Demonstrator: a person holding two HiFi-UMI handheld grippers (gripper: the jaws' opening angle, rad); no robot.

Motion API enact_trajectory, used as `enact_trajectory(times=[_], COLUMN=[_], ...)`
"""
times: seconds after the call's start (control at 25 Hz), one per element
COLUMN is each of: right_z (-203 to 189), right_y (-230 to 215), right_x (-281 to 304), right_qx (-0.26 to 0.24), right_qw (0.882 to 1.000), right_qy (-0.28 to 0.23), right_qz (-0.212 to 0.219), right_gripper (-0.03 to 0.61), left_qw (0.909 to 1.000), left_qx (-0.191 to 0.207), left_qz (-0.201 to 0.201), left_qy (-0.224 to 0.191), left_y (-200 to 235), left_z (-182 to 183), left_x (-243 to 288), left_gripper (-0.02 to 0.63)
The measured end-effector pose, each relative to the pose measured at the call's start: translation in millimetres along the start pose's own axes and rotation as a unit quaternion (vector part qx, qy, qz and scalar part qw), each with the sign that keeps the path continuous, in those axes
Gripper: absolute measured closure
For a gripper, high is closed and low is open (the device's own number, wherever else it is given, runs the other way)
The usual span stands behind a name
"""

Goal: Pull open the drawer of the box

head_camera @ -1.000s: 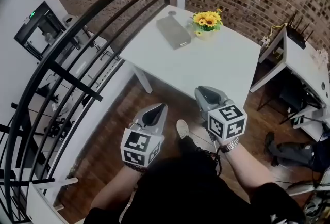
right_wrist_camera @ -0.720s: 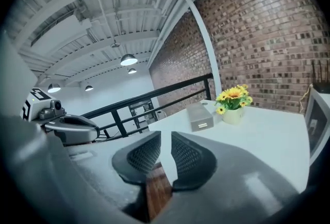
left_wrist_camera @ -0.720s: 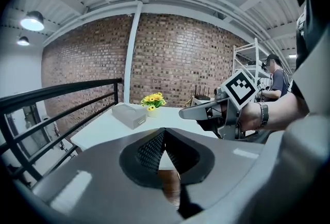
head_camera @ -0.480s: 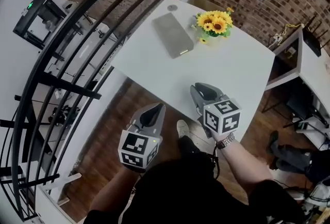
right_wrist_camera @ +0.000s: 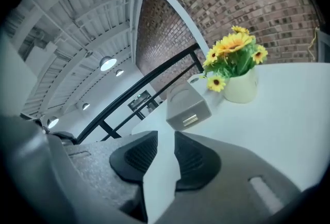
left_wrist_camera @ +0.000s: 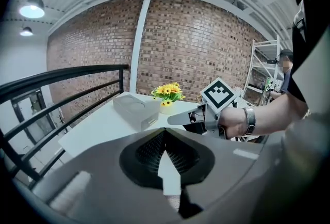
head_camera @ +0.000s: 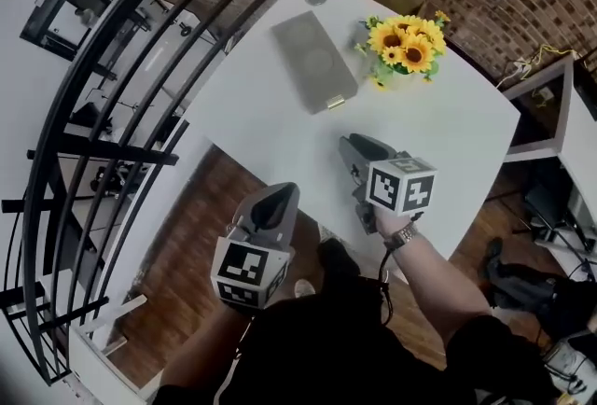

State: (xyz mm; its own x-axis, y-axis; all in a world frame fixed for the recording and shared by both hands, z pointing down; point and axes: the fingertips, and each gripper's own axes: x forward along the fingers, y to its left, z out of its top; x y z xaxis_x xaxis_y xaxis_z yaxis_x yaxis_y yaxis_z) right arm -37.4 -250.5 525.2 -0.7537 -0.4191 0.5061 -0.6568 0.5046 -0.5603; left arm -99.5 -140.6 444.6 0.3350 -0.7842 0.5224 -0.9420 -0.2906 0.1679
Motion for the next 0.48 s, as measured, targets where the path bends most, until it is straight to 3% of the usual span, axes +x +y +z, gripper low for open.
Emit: enact_trajectory(times=[0.48], right_z=[9.7], right_y=[-44.4], right_x=[64.6], right_qx=[0.128], right_qw=[0.991], right_qy=[0.023], right_qz=[0.023], right_gripper=[0.479], left_qw=[0.9992], left_qx=[-0.021], left_qz=[0.022], left_qy=[0.026], left_y=[25.7], left_z=[-3.7], left_x=[35.6], left_gripper=[0.597])
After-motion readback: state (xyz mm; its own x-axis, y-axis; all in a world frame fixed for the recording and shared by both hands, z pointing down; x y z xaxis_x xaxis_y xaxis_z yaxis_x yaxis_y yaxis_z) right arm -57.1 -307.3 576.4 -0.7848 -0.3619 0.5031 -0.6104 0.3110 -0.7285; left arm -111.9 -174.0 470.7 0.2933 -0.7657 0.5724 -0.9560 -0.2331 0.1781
